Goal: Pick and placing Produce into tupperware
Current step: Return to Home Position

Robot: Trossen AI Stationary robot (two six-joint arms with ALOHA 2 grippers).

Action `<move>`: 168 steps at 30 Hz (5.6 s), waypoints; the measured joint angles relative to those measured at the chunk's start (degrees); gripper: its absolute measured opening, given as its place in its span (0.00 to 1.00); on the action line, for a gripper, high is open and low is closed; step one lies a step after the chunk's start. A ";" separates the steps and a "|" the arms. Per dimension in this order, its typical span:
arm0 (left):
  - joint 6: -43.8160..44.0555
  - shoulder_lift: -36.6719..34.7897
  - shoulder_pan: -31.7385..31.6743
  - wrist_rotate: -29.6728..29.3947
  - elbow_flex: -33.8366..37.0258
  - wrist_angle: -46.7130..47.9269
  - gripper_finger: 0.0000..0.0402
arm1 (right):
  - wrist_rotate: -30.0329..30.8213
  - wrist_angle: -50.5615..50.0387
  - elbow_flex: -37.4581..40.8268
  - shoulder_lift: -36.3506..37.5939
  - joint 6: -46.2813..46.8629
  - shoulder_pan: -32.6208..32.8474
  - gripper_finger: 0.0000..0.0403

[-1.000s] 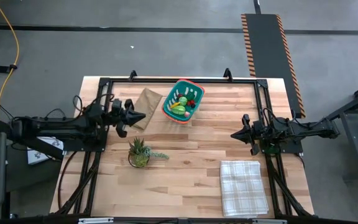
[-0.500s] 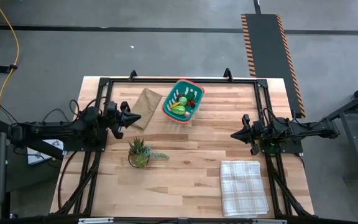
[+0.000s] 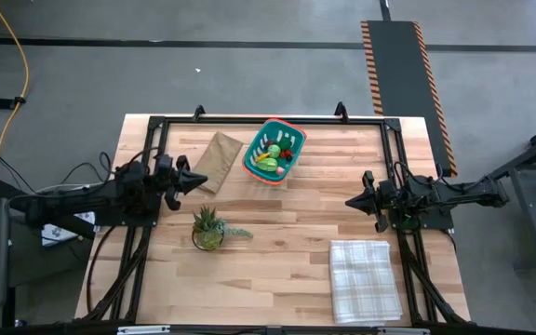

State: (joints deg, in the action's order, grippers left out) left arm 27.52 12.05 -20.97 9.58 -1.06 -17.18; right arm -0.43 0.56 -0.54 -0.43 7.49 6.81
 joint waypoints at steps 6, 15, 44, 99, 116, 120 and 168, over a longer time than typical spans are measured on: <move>-0.09 -6.34 0.00 -0.04 0.00 8.74 0.00 | 0.00 0.00 0.00 0.00 0.00 -0.02 0.00; -0.64 -11.68 0.00 -0.18 0.04 16.16 0.00 | 0.00 0.01 0.00 0.00 0.00 -0.01 0.00; -12.70 -8.75 1.59 -5.30 0.00 17.20 0.00 | 0.02 0.01 -0.01 0.02 0.00 -0.01 0.00; -15.69 -10.45 2.99 -9.01 0.50 16.49 0.00 | 0.00 0.02 -0.02 0.02 0.00 0.00 0.00; -15.67 -10.45 2.99 -9.01 0.50 16.47 0.00 | 0.02 0.02 -0.01 0.02 -0.01 -0.02 0.00; -15.67 -10.45 2.99 -9.01 0.50 16.47 0.00 | 0.01 0.02 -0.02 0.02 0.00 -0.01 0.00; -15.67 -10.45 2.99 -9.01 0.52 16.49 0.00 | 0.00 0.02 -0.02 0.02 0.00 -0.01 0.00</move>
State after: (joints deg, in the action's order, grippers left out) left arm 11.85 1.61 -17.98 0.58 -0.54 -0.69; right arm -0.43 0.58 -0.55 -0.40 7.49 6.79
